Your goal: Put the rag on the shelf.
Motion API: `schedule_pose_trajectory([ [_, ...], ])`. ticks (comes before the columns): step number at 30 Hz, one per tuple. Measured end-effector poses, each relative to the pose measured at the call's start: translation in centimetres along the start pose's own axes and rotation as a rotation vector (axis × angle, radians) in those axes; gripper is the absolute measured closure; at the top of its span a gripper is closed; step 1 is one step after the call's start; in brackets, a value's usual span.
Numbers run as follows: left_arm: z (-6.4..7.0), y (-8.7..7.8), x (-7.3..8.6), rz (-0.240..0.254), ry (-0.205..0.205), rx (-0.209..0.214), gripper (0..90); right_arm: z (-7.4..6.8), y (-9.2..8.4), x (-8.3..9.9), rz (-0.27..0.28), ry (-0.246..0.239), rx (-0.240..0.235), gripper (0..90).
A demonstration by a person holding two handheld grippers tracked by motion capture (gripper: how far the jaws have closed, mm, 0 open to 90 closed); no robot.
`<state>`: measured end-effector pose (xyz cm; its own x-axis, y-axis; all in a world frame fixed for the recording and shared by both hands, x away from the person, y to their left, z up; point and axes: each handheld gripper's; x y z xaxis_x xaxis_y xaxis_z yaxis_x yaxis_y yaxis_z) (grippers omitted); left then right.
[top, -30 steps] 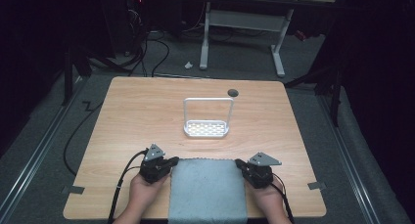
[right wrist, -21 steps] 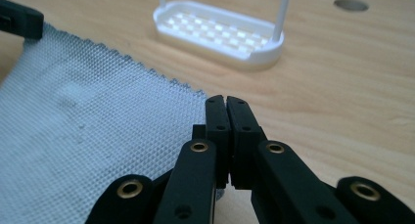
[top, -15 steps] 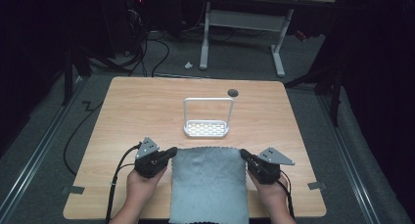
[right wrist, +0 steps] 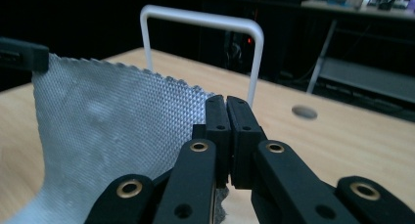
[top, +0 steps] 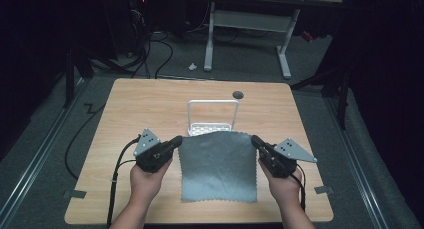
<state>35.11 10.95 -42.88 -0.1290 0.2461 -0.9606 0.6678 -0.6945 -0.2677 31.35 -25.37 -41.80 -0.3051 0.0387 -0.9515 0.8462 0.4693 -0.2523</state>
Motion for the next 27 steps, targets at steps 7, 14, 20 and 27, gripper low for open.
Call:
schedule_pose_trajectory([
  [7,-0.6,-0.5,-2.9,0.062,0.030,-0.031,89.7,-0.6,-0.3,-3.2,0.072,-0.028,-0.008,89.7],
  [14,-1.7,-0.7,-5.4,0.108,0.054,-0.061,89.7,-1.0,-0.2,-5.5,0.118,-0.043,-0.012,89.7],
  [20,-2.5,-0.3,-7.0,0.122,0.077,-0.075,89.8,-0.9,0.3,-6.9,0.140,-0.046,-0.009,89.6],
  [27,-3.7,0.4,-8.7,0.136,0.100,-0.095,89.7,-0.3,0.9,-8.1,0.155,-0.019,0.009,89.6],
])
Point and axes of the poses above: each handheld gripper's, and its own axes: y roughly forward along the jaws, x roughly out of its underside, z roughly to its right, and after that the axes turned 13 degrees about y, right-handed
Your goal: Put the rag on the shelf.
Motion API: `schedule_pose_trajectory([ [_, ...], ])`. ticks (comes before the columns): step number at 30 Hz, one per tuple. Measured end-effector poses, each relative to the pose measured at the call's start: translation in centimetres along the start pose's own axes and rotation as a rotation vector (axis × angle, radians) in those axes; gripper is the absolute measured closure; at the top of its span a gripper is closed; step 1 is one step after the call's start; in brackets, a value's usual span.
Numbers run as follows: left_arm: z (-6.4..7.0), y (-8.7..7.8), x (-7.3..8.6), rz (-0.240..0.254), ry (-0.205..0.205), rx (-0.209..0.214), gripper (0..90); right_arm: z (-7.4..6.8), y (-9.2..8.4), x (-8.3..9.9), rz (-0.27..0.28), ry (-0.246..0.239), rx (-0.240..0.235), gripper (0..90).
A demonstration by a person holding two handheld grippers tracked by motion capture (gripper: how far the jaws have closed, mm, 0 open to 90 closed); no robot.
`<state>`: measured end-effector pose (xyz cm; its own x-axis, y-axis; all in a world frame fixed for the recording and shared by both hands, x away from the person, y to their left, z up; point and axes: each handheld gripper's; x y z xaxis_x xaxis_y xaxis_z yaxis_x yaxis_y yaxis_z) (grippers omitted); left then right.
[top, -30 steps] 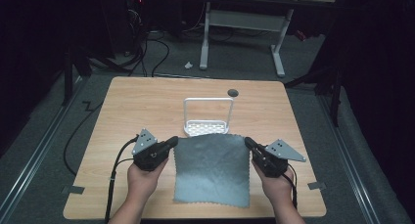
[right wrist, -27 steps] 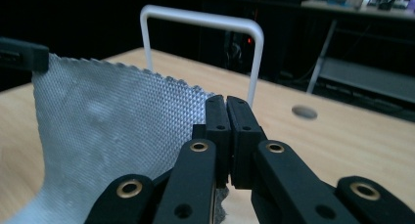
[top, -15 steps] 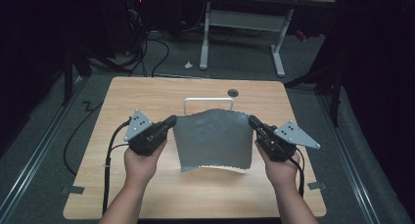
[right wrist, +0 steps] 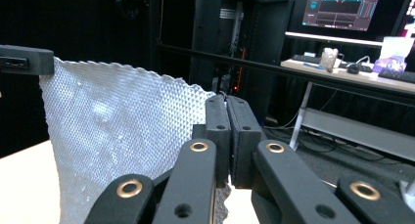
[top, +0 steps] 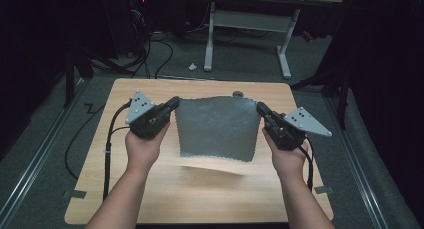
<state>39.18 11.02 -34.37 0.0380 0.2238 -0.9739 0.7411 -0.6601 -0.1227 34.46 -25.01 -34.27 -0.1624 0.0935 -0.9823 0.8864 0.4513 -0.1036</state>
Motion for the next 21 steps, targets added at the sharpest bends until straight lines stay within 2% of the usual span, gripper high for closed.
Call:
schedule_pose_trajectory([
  [9,-1.4,1.5,-1.6,-0.019,0.034,-0.035,89.8,0.7,1.5,-1.0,-0.005,0.024,0.009,89.7],
  [12,-2.0,2.0,-2.0,-0.014,0.030,-0.045,89.8,0.8,2.1,-1.6,-0.008,0.015,0.019,89.7],
  [21,-3.7,4.1,-3.0,-0.011,0.052,-0.087,89.8,1.1,4.2,-4.0,0.009,-0.009,0.036,89.7],
])
Point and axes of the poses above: each handheld gripper's, and its own axes: y roughly forward along the jaws, x roughly out of its underside, z roughly to its right, and after that the axes turned 13 degrees about y, right-handed
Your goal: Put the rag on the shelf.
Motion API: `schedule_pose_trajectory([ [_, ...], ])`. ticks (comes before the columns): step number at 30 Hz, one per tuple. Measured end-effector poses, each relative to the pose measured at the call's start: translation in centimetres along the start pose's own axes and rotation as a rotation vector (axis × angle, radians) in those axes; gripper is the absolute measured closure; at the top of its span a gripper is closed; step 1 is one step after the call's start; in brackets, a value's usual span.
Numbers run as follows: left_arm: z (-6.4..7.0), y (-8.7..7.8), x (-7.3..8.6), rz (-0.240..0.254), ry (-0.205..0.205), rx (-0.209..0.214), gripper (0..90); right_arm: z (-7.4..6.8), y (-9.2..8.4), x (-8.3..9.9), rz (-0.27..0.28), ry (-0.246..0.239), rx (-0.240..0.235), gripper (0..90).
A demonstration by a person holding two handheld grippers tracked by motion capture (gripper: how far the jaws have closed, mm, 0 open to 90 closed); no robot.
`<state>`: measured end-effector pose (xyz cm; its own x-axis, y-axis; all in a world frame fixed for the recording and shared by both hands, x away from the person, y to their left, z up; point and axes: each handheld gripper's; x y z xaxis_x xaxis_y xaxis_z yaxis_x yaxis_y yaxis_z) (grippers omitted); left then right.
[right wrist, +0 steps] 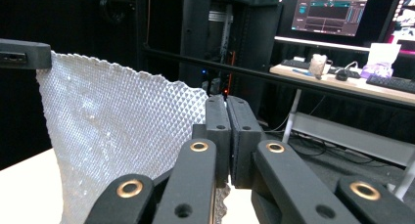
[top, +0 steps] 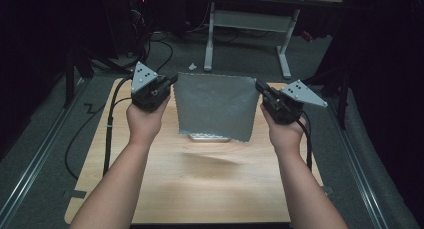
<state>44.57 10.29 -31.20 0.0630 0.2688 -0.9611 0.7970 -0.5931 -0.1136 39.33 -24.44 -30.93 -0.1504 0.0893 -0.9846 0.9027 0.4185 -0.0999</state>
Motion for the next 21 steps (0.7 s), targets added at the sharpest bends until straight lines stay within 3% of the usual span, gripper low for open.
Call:
schedule_pose_trajectory([
  [10,-1.2,4.2,0.9,-0.051,0.012,-0.038,89.8,2.6,4.5,-0.4,-0.052,0.062,0.039,89.7],
  [15,-1.6,5.7,1.7,-0.089,0.021,-0.047,89.8,3.4,6.3,0.4,-0.094,0.043,0.065,89.7],
  [18,-1.9,6.6,2.6,-0.125,-0.009,-0.040,89.8,3.7,7.1,0.9,-0.126,0.037,0.077,89.7],
  [21,-1.9,7.5,3.6,-0.178,-0.012,-0.033,89.8,4.1,8.1,1.7,-0.166,0.027,0.086,89.7],
])
Point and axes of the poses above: each handheld gripper's, and its own axes: y roughly forward along the jaws, x roughly out of its underside, z roughly to its right, and after that the axes turned 13 degrees about y, right-handed
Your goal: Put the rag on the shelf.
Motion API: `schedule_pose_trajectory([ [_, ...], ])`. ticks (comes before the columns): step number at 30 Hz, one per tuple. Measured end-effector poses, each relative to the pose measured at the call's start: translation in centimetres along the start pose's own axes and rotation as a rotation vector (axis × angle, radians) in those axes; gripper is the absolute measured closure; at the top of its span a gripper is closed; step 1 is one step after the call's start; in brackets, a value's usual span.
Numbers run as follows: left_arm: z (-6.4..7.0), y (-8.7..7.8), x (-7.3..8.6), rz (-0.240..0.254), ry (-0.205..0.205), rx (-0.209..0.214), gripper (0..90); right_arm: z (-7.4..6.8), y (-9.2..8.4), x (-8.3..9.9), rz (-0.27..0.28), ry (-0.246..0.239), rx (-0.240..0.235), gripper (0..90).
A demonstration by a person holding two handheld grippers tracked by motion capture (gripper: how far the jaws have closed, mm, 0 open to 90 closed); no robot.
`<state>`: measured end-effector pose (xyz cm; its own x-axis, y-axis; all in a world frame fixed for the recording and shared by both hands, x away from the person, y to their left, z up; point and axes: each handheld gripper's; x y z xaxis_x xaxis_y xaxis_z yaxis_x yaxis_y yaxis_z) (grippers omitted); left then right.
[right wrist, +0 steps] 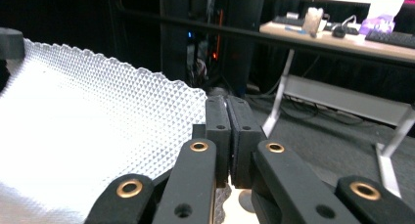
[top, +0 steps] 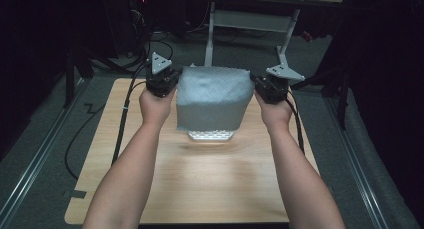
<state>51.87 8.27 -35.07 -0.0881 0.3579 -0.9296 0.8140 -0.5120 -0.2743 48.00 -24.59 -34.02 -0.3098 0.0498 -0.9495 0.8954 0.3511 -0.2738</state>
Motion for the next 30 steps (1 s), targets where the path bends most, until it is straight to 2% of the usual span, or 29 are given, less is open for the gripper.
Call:
schedule_pose_trajectory([
  [1,0.0,0.0,0.0,0.000,0.000,0.000,89.8,0.1,0.4,0.2,-0.016,-0.003,0.002,89.7],
  [3,0.0,0.5,1.1,-0.030,-0.020,0.020,89.8,0.4,1.0,0.7,-0.037,0.001,0.003,89.7],
  [6,0.3,1.0,2.2,-0.076,-0.016,0.040,89.8,0.9,1.7,1.5,-0.060,0.010,-0.003,89.6],
  [10,0.6,0.8,3.8,-0.114,-0.022,0.077,89.8,1.3,2.3,3.0,-0.088,0.017,-0.014,89.7],
  [17,1.3,0.3,6.1,-0.138,-0.024,0.122,89.8,1.7,3.1,5.5,-0.133,0.033,-0.034,89.6],
  [21,1.5,0.2,7.2,-0.138,-0.052,0.138,89.8,1.8,3.1,6.2,-0.140,0.041,-0.050,89.5],
  [26,2.3,0.2,8.3,-0.151,-0.056,0.166,89.8,2.0,3.0,7.0,-0.150,0.040,-0.055,89.5],
  [30,2.8,0.2,8.5,-0.173,-0.046,0.186,89.8,2.4,2.9,7.5,-0.164,0.064,-0.071,89.5],
])
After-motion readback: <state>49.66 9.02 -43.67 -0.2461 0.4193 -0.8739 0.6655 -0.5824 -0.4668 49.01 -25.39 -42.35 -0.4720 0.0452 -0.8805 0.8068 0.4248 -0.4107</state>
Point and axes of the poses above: each handheld gripper's, and its own axes: y roughly forward along the jaws, x roughly out of its underside, z roughly to its right, and after that the axes turned 13 degrees about y, right-handed
